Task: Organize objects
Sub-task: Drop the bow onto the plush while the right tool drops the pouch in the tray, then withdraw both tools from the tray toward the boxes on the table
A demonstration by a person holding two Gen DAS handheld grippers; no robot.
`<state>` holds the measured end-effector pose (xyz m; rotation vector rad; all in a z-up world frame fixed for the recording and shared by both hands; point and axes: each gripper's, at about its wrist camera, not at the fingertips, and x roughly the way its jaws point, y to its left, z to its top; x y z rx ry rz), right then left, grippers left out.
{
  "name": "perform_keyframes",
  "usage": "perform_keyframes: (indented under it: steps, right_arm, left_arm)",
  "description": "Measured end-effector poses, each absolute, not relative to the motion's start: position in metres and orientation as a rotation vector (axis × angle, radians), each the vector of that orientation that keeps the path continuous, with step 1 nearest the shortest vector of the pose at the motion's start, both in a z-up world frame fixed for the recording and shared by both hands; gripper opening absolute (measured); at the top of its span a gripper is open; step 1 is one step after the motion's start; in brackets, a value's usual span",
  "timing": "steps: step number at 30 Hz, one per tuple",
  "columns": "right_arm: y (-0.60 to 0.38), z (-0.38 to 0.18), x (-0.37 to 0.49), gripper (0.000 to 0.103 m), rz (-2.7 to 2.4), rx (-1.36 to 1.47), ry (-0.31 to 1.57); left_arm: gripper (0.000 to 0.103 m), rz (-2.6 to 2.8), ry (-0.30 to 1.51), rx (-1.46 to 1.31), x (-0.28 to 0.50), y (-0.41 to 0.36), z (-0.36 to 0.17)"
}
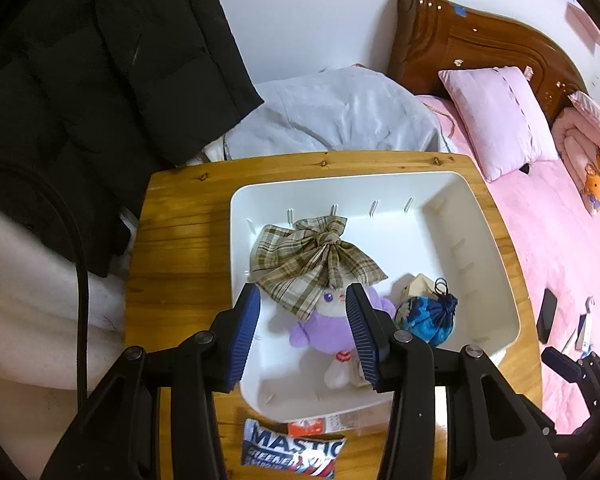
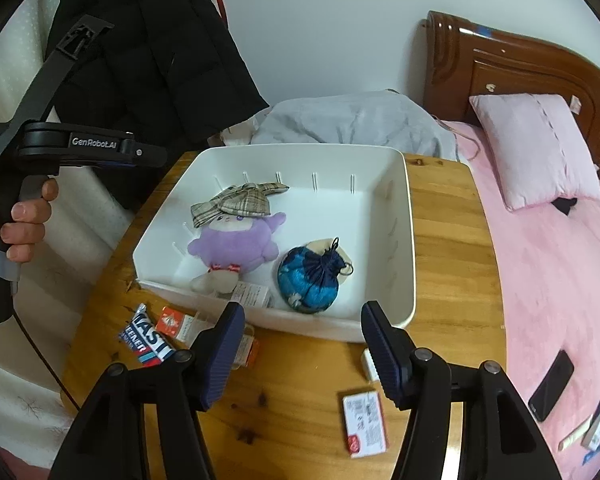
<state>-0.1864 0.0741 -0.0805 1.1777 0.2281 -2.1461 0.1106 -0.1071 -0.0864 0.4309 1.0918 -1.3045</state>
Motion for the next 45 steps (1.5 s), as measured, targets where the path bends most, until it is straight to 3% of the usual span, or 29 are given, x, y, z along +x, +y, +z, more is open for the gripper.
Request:
perform_keyframes:
  steps: [12,24,38,42,45]
  right_arm:
    - [0.084,-0.063,-0.125,0.072,-2.223,1.139,0.15]
    - [0.098,-0.058,-0.076,0.072,-2.325,1.115,0.113]
    - [0.111,-0.071,-0.034,0.072,-2.42,1.105,0.171]
    - [0.114,-0.074,-0.024,0.072,-2.445,1.086,0.203]
    - [0.115,-0.076,-0.019,0.072,-2.466,1.063,0.243]
  left_arm:
    - [0.049,-1.398,1.008,0.517,0.118,-0.043,-0.072]
    - [0.049,-1.439,0.938,0.537,0.129,0.018,-0.068]
    - [0.049,-1.448,0.978,0.576,0.131,0.057,-0.082]
    - [0.064,-1.464,0.994,0.58,0.13,0.065,-0.084]
    - [0.068,-1.481,1.023,0.569,0.129,0.071,-0.084]
